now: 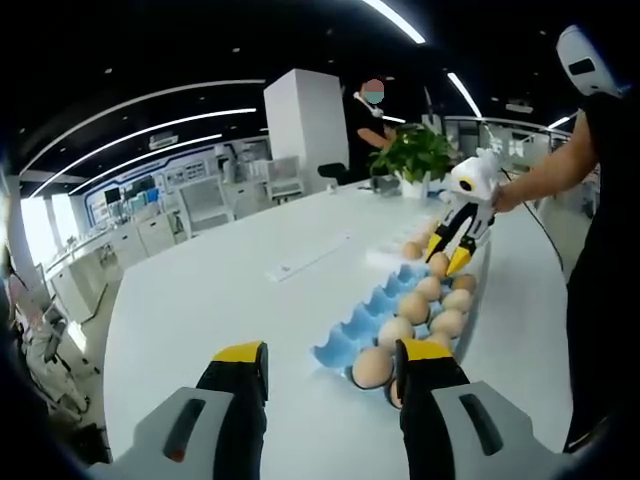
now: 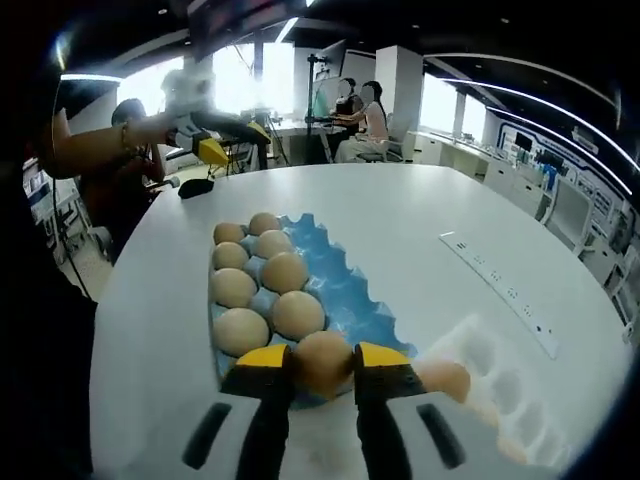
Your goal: Place the egg into an empty slot of the egg tray after lifting it from the table, then release the egg inside the slot.
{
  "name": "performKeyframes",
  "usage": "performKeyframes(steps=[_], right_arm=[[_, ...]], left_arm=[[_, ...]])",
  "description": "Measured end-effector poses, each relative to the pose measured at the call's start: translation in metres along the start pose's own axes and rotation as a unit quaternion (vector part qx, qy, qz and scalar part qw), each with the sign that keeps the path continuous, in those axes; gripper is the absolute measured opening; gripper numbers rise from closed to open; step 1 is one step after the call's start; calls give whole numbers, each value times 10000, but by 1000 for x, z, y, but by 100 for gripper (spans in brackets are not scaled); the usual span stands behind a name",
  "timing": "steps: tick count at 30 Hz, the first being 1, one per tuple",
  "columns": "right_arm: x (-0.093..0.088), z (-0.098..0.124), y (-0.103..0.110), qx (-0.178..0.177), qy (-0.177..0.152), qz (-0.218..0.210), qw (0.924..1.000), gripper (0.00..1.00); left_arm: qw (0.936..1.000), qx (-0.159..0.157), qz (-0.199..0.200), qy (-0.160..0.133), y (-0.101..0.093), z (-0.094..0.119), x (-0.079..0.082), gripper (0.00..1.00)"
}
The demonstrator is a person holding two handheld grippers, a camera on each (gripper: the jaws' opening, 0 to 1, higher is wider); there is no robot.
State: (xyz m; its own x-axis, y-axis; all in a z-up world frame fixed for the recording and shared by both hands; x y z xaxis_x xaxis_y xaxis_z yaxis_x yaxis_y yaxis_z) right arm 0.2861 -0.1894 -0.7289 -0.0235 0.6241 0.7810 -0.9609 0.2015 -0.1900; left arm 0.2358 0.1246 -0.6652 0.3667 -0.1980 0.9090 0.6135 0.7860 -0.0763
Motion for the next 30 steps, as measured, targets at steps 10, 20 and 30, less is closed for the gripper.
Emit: performKeyframes(steps=[10, 20, 30], right_arm=[[-8, -8, -2, 46, 75, -137, 9999, 25], [-10, -15, -2, 118, 73, -144, 9998, 25], [-12, -15, -3, 150, 39, -247, 9996, 26]], left_arm=[[10000, 0, 7, 13, 1, 0, 0, 51], [10000, 12, 23, 29, 1, 0, -2, 52], [10000, 2, 12, 35, 0, 0, -1, 51]])
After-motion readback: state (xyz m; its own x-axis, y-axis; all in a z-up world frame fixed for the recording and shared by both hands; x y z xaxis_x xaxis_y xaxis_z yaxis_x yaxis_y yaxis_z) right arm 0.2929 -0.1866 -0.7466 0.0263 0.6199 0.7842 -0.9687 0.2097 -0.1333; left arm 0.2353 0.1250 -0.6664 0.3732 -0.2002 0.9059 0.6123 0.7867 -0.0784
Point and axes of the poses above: the point that each gripper's makers call its tool centre point, and the gripper's own axes: z roughly backward along the fingers, y roughly to its left, x roughly out of its top, the point moved 7 cm from there along z, roughly backward along the fingers, and after that the axes turned 11 degrees about z, right-handed, at the moved point
